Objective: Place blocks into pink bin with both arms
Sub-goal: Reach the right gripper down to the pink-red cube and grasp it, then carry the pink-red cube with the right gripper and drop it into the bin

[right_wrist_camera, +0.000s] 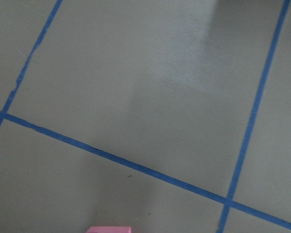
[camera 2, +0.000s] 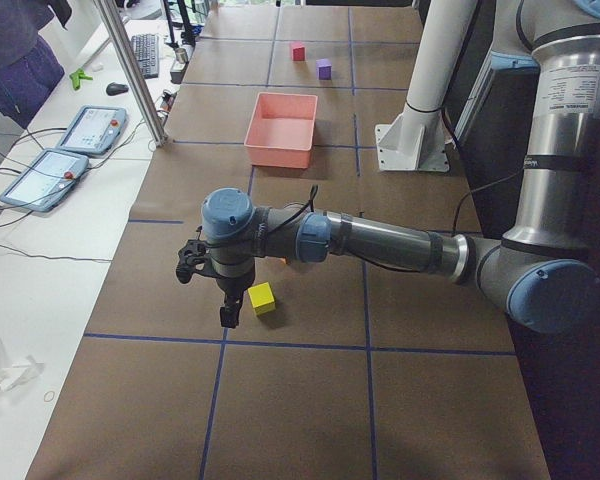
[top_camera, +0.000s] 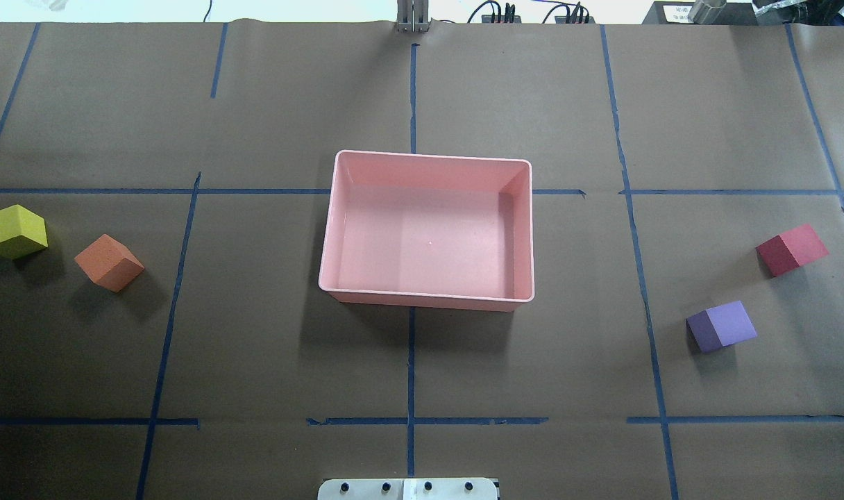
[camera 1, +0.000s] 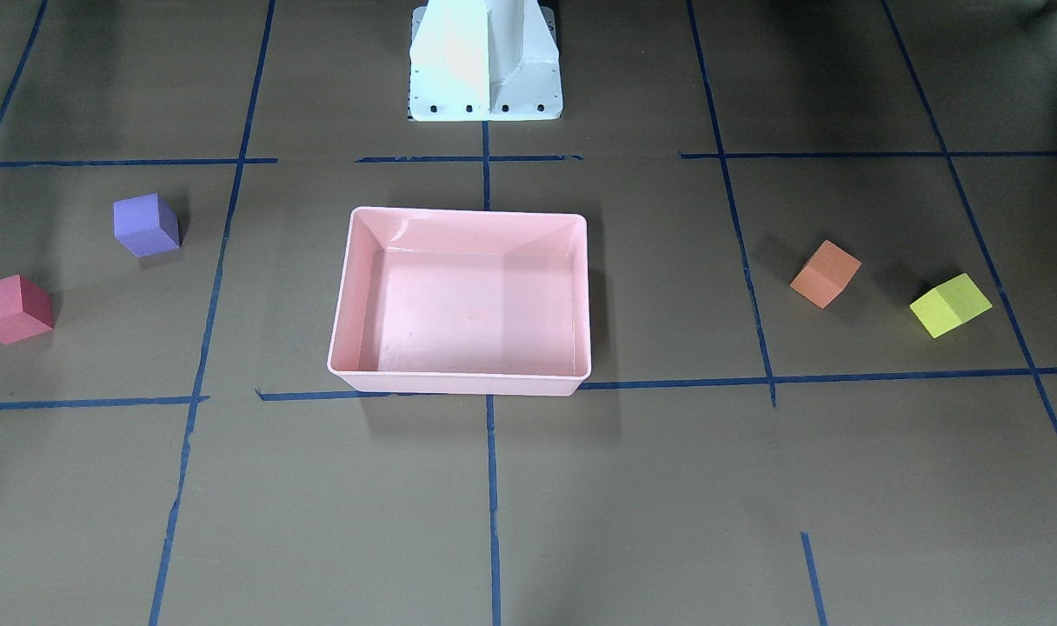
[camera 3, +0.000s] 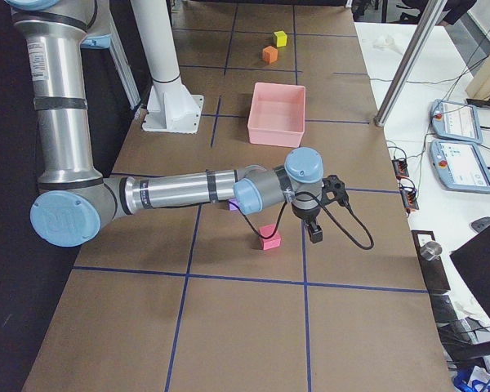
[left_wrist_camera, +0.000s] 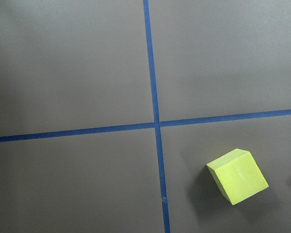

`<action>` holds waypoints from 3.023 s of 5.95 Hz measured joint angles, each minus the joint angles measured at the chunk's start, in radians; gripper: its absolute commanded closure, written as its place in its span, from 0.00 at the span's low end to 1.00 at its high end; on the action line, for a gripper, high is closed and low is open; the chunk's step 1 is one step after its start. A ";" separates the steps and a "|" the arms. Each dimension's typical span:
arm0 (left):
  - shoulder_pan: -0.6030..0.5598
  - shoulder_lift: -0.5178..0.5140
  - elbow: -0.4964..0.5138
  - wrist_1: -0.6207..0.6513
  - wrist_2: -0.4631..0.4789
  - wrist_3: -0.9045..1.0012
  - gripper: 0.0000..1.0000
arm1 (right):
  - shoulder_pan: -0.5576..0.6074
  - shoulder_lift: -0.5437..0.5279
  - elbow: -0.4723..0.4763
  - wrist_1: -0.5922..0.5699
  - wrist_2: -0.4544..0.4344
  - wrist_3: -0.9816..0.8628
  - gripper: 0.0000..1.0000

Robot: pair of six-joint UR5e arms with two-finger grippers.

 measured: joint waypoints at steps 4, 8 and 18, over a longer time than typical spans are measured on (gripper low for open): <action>-0.001 0.000 -0.003 -0.001 -0.001 0.000 0.00 | -0.230 -0.086 -0.047 0.352 -0.119 0.277 0.00; -0.001 0.000 -0.015 -0.001 -0.002 -0.001 0.00 | -0.316 -0.129 -0.170 0.501 -0.178 0.340 0.00; 0.000 -0.009 -0.029 -0.001 -0.002 -0.002 0.00 | -0.483 0.424 0.156 -0.240 -0.219 0.891 0.96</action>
